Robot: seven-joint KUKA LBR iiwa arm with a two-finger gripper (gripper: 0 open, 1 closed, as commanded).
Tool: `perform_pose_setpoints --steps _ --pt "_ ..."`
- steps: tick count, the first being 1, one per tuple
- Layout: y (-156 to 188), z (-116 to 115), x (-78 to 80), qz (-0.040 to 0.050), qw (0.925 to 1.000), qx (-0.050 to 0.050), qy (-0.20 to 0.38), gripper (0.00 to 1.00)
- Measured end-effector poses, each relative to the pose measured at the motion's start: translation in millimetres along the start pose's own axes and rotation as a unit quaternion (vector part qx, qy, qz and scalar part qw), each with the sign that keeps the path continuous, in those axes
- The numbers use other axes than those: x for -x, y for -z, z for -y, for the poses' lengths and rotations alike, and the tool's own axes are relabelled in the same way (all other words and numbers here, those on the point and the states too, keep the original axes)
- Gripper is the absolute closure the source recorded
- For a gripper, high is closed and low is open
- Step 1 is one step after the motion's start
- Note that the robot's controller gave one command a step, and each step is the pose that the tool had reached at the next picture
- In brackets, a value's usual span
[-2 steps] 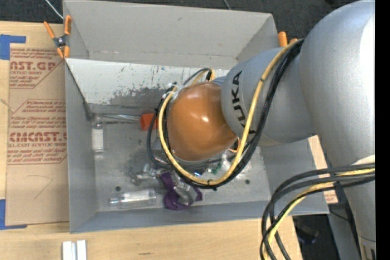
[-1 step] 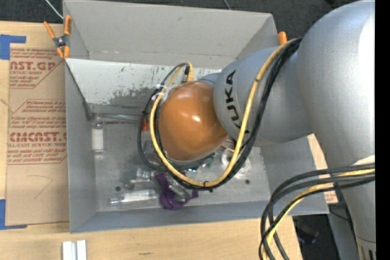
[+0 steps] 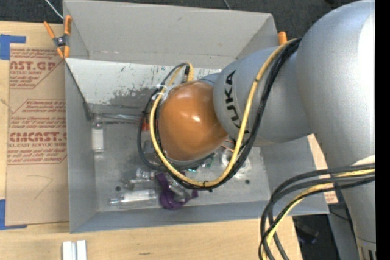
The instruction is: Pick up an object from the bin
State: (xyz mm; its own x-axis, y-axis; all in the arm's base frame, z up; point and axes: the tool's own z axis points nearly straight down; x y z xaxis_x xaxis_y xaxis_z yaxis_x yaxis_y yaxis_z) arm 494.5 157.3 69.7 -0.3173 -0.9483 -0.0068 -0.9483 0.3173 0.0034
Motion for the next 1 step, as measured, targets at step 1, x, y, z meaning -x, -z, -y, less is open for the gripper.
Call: perform_pose_setpoints --steps 1 --pt "0.0 0.0 0.0 0.0 1.0 0.0 0.0 0.0"
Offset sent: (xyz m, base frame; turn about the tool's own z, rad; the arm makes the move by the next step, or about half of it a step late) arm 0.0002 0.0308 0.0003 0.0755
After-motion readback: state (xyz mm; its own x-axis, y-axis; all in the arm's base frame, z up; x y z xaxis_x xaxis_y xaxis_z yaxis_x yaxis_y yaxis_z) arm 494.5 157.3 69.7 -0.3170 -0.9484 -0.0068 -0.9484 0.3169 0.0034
